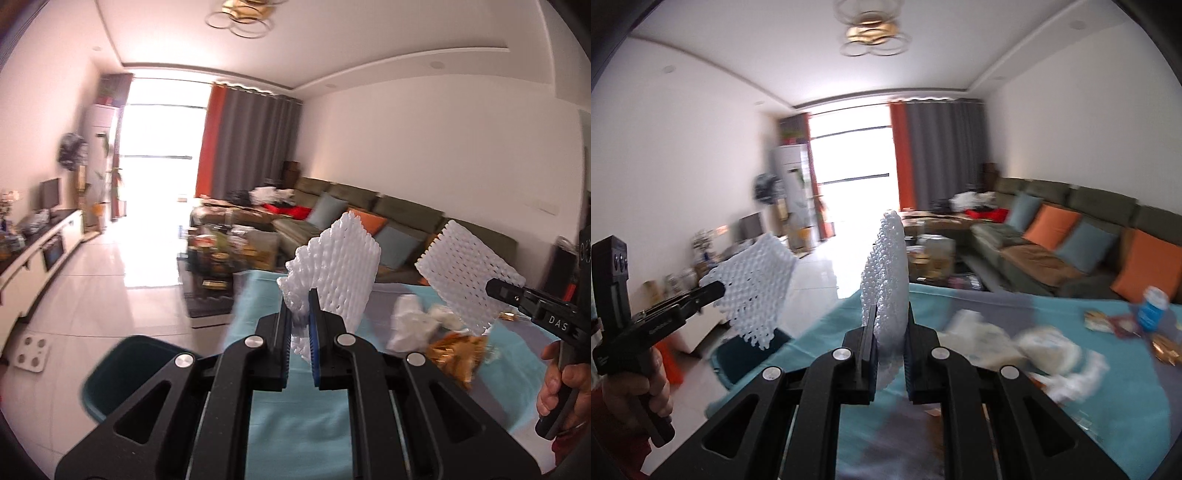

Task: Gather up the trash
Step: 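Carry both held foam net sleeves off the table over the teal bin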

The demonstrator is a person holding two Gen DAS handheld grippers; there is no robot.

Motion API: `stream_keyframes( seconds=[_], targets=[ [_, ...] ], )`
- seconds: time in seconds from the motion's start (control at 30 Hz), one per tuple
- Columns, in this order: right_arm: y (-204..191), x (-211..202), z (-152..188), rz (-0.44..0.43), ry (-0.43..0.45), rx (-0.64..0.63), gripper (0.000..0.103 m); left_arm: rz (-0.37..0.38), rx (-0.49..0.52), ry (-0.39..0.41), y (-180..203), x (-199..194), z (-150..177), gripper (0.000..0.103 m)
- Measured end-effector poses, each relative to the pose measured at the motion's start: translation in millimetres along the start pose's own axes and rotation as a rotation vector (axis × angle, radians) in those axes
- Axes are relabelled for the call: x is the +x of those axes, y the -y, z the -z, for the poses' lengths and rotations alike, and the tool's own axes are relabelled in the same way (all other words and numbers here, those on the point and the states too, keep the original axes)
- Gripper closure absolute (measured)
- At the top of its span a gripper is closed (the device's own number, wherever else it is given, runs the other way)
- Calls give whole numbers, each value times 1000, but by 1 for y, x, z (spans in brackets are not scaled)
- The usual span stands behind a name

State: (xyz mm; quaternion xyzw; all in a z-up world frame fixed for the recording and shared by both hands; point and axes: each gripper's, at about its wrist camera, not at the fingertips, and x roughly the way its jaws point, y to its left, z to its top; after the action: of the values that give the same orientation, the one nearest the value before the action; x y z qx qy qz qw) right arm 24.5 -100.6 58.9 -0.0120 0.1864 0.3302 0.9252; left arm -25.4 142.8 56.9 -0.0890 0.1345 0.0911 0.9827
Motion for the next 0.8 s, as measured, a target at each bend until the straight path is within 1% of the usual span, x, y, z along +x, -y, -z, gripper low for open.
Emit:
stream_keyframes(
  seconds=[0.03,0.23,0.33,0.43,0.57,0.6,0.63,0.67,0.7,0.8],
  targets=[
    [-9,13,-4,-46,-8,-10,93,-29,-2,4,-7,-7,-2,94],
    [-53,66,-20,-202,-48,-71,93,-179,-40,-2,-60,-25,-4,94],
    [-78,102,-25,-278,-111,-101,93,-246,-65,-17,-87,-28,0,94],
    [-107,137,-27,-333,-180,-127,93,-314,-91,-42,-113,-30,6,94],
    [-141,179,-22,-373,-284,-158,93,-378,-124,-88,-142,-26,16,93],
    [-151,196,-17,-372,-327,-170,93,-389,-129,-100,-144,-23,18,93],
    [-157,203,-14,-383,-351,-169,93,-399,-141,-116,-150,-17,23,93],
    [-164,215,-9,-380,-387,-172,93,-415,-148,-130,-157,-14,27,93],
    [-169,221,-5,-378,-404,-180,93,-420,-153,-142,-162,-10,31,93],
    [-184,249,8,-382,-510,-173,93,-443,-176,-183,-174,12,44,93]
  ],
)
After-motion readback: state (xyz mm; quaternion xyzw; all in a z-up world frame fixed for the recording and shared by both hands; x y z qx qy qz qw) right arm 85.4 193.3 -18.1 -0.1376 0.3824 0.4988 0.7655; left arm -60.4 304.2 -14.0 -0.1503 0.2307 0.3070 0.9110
